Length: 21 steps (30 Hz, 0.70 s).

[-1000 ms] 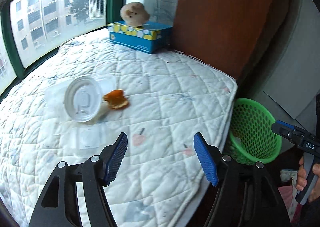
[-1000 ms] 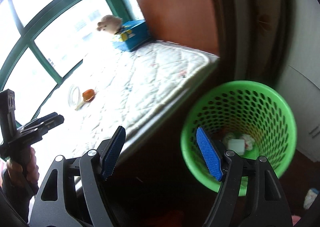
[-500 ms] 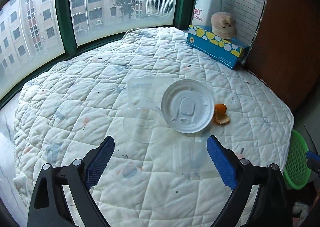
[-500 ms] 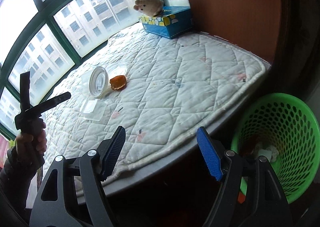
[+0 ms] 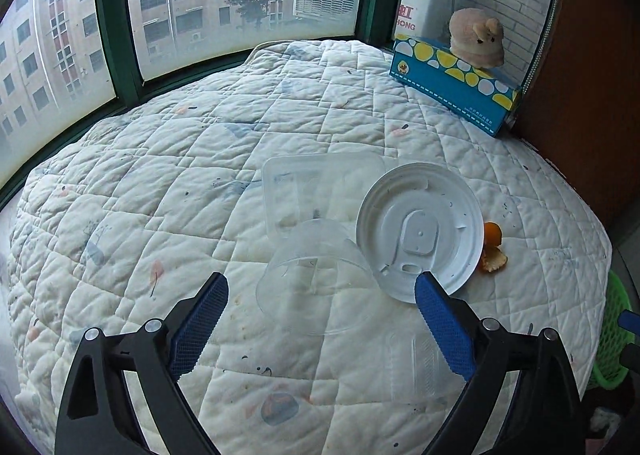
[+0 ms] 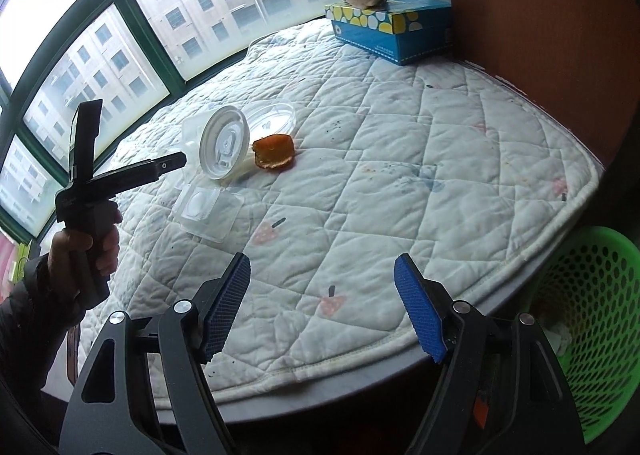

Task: Collect trash
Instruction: 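Grasp the clear cup with the left tool while the right tool grasps the clear clamshell box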

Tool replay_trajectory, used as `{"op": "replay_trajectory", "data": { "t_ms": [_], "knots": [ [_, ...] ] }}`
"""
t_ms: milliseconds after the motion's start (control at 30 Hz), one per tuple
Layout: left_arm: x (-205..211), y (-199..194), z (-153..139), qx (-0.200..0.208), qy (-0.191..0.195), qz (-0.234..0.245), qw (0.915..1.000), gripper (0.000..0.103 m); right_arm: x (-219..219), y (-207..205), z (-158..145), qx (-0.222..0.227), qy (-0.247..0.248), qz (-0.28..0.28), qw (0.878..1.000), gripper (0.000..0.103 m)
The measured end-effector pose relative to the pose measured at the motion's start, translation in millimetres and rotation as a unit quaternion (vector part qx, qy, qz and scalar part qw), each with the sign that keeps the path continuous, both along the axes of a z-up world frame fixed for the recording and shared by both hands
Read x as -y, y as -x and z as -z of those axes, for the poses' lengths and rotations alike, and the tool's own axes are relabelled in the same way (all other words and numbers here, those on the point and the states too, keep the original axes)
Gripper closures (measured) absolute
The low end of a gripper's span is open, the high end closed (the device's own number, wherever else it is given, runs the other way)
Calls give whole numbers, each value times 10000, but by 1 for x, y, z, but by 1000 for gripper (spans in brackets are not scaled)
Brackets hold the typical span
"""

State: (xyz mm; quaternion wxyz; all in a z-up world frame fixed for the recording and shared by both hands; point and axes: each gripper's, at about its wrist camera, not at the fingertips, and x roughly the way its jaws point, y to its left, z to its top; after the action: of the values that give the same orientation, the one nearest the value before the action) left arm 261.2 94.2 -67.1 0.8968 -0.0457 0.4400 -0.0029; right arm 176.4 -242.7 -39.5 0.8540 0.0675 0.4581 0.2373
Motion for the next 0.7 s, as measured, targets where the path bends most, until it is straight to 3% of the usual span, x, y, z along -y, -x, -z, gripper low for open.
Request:
{"op": "replay_trajectory", "data": {
  "t_ms": [333,700],
  "knots": [
    [-12,-4,3,23,351,175,9992,42,-41,-15,-1,26,99,-583,9982,28],
    [-37,16,-30,322,331,276,9986,46,-116,-24,3,269,406,-1736,9836,24]
  ]
}}
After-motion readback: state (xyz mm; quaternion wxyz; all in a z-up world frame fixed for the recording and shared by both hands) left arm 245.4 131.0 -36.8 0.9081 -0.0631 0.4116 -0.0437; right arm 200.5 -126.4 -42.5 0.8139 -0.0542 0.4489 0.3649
